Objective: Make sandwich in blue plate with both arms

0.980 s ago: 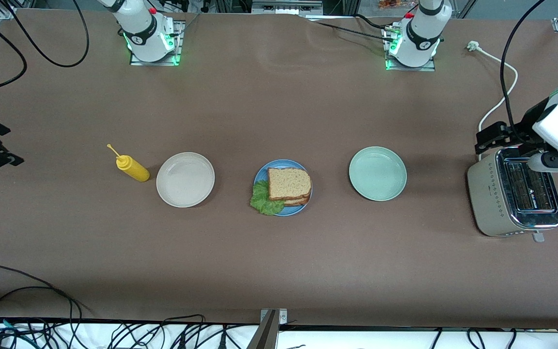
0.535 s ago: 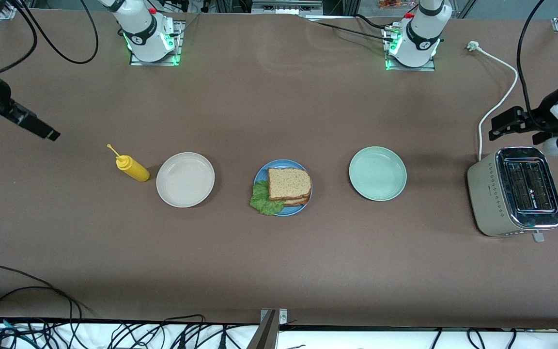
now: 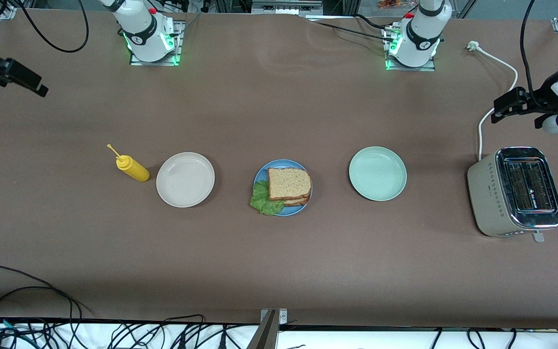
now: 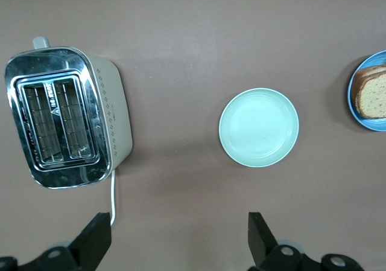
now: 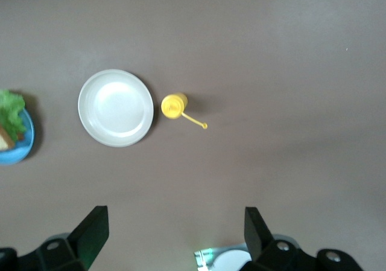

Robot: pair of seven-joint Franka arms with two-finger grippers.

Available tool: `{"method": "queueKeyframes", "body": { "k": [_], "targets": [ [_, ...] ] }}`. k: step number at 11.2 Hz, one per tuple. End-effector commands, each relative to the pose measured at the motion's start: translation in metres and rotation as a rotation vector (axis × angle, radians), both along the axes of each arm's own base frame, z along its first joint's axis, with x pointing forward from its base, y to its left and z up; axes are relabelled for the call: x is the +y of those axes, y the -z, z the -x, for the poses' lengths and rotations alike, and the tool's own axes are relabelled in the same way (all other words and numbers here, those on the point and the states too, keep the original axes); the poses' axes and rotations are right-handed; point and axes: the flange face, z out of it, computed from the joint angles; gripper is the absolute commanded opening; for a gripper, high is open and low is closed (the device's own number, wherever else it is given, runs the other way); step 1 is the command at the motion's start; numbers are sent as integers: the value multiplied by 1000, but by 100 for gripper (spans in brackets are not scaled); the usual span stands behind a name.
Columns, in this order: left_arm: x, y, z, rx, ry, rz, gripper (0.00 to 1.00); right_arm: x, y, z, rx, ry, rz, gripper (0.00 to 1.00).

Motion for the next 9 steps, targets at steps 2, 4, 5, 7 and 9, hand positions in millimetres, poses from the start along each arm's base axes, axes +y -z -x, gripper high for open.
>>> {"method": "queueKeyframes", "body": {
  "k": [2, 4, 5, 7, 9],
  "targets": [
    [6, 3, 21, -26, 41, -26, 100, -6, -16, 20, 32, -86, 16, 100],
    [6, 3, 21, -26, 41, -26, 100, -7, -19, 23, 46, -88, 25, 100],
    [5, 2, 20, -34, 42, -26, 100, -8, -18, 25, 61, -95, 26, 100],
    [2, 1, 20, -37, 47, -26, 100, -8, -20, 28, 82, -78, 31, 100],
    [0, -2, 19, -45, 51, -27, 100, -24, -19, 29, 87, -55, 34, 100]
  ]
}}
